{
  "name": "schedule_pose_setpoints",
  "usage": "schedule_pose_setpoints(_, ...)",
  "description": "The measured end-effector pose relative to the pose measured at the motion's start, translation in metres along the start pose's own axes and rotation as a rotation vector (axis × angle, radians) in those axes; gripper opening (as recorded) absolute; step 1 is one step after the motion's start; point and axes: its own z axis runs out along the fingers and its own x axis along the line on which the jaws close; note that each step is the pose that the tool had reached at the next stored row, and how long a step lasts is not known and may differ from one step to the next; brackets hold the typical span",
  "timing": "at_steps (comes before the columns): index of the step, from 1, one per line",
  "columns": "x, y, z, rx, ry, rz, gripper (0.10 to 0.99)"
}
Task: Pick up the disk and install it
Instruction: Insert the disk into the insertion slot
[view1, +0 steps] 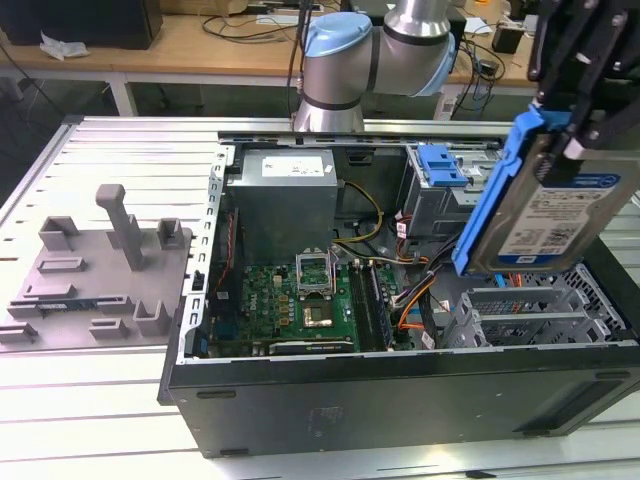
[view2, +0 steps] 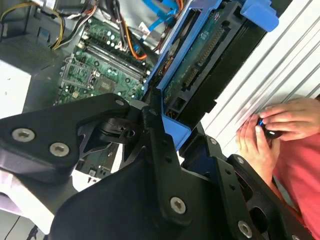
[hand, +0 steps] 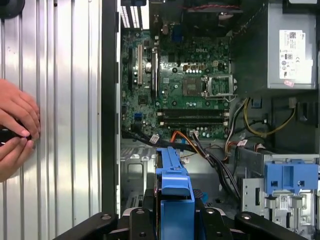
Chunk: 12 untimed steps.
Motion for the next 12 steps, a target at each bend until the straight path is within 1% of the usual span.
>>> schedule_pose_setpoints(1,0.001,-0.0067,0.0004,0.0,0.0001,0.0,0.365)
schedule_pose_setpoints(2,0.0015,-0.0103,0.0007,0.0,0.0001,0.0,0.365)
schedule_pose_setpoints(3,0.0017,-0.012,0.0013,0.0,-0.0002,0.0,0.365)
schedule_pose_setpoints(8,0.0021,-0.0165,0.0042,0.0,0.0001,0.0,0.365)
schedule_pose_setpoints(12,0.0024,-0.0174,0.0072,0.0,0.0001,0.0,0.365)
